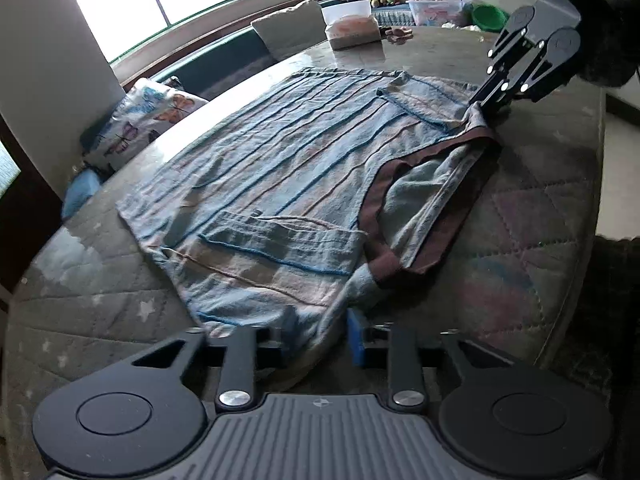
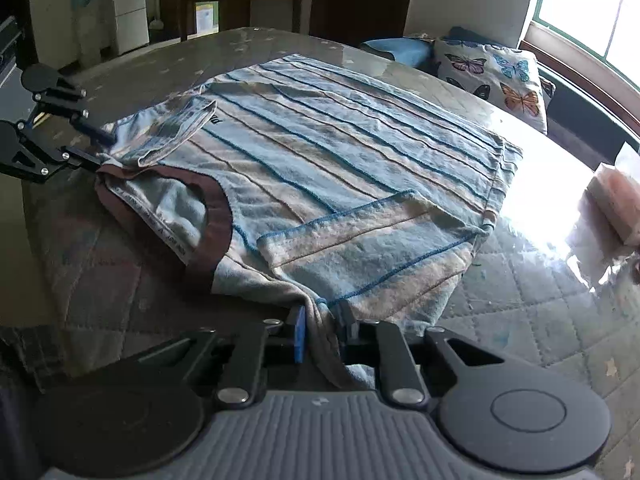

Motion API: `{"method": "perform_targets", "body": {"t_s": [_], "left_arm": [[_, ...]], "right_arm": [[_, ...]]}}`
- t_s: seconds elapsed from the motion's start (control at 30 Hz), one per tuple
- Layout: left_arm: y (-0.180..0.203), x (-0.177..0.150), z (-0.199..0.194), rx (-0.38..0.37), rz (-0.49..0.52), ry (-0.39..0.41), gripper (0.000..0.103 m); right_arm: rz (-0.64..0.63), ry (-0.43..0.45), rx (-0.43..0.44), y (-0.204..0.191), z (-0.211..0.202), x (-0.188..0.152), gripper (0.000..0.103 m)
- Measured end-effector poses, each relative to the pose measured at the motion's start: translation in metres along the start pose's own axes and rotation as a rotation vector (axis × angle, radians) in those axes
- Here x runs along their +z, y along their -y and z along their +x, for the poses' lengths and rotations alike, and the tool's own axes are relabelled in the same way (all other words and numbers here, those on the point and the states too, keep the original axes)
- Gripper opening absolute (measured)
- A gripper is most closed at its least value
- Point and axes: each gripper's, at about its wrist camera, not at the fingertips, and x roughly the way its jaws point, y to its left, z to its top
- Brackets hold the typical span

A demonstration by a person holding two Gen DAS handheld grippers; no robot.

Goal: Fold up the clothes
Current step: 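Grasp the collar edge with both grippers and lift it up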

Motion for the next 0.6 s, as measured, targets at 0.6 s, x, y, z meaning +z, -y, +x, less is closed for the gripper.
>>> {"method": "perform_targets", "body": {"t_s": [0.6], "left_arm": [[0.042, -0.002, -0.11, 0.201, -0.15, 0.185, 0.003]], "right_arm": [[-0.011, 0.174, -0.052, -0.047, -0.095, -0.02, 0.005]]}}
